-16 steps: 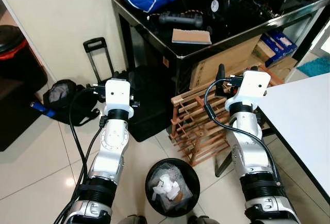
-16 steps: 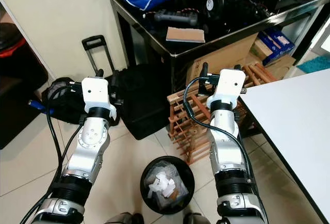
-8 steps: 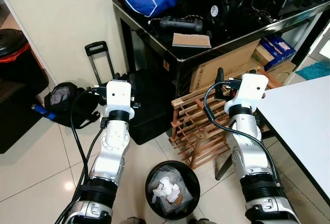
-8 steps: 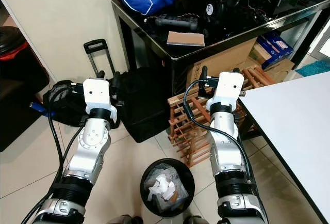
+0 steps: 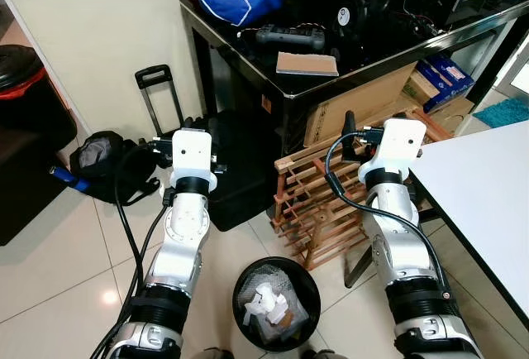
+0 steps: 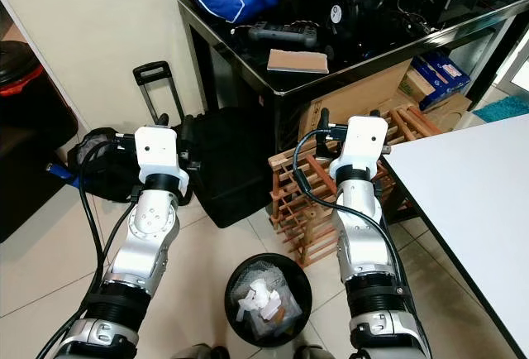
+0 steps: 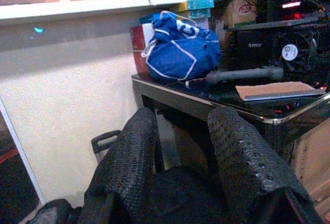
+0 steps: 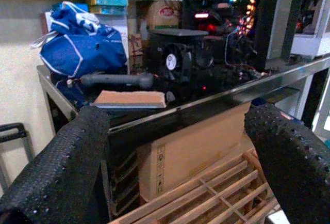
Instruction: Picking trash to rubbish bin
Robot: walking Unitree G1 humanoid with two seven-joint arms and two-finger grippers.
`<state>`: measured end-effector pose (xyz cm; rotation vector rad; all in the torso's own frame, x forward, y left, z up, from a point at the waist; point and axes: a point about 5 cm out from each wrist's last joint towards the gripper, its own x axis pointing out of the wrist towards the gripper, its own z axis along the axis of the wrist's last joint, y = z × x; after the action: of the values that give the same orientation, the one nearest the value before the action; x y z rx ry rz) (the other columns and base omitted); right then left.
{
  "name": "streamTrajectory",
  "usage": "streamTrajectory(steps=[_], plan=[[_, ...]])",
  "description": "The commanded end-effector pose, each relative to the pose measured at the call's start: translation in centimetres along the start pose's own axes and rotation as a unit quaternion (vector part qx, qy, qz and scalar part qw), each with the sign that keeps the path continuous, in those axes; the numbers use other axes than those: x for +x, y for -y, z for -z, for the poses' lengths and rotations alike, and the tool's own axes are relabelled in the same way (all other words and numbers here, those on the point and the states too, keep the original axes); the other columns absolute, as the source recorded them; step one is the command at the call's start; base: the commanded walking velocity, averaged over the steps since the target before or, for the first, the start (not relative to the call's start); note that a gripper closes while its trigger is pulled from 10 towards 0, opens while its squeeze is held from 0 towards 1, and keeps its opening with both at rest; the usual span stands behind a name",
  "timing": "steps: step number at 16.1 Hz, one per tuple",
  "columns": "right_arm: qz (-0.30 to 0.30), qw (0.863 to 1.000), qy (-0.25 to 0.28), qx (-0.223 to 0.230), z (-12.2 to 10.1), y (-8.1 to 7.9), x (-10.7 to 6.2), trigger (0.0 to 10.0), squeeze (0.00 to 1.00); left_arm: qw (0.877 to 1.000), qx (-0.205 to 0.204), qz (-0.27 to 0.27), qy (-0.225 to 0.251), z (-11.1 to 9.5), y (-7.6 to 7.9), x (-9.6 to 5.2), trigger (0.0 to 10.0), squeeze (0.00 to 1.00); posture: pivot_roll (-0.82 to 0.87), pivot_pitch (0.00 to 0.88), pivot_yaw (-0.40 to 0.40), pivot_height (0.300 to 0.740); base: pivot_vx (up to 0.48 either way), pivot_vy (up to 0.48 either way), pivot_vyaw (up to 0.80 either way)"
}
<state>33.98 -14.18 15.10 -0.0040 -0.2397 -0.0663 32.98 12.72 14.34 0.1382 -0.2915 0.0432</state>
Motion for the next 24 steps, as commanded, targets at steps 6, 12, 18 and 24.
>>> streamTrajectory(steps=[6, 12, 18, 24], plan=[[-0.014, 1.0, -0.01, -0.003, 0.2, -0.26, 0.09, 10.0, 0.0, 1.0, -0.001, -0.002, -0.013, 0.55, 0.14, -0.29, 10.0, 0.0, -0.04, 0.096, 0.021, 0.74, 0.0, 0.0, -0.8], [-0.02, 1.0, -0.017, -0.007, 0.37, -0.36, 0.07, 10.0, 0.0, 1.0, -0.003, 0.0, -0.012, 0.5, 0.35, -0.28, 10.0, 0.0, -0.04, 0.097, 0.018, 0.74, 0.0, 0.0, -0.8], [-0.028, 0.999, -0.023, -0.009, 0.59, -0.58, 0.01, 10.0, 0.0, 1.0, -0.002, 0.0, -0.011, 0.47, 0.52, -0.34, 10.0, 0.0, -0.04, 0.092, 0.013, 0.74, 0.0, -0.133, -0.8], [-0.04, 0.999, -0.02, -0.006, 0.53, -0.92, 0.01, 10.0, 0.0, 1.0, -0.008, 0.002, -0.011, 0.46, 0.7, -0.33, 10.0, 0.0, -0.04, 0.087, 0.011, 0.74, 0.0, 0.0, -0.67]])
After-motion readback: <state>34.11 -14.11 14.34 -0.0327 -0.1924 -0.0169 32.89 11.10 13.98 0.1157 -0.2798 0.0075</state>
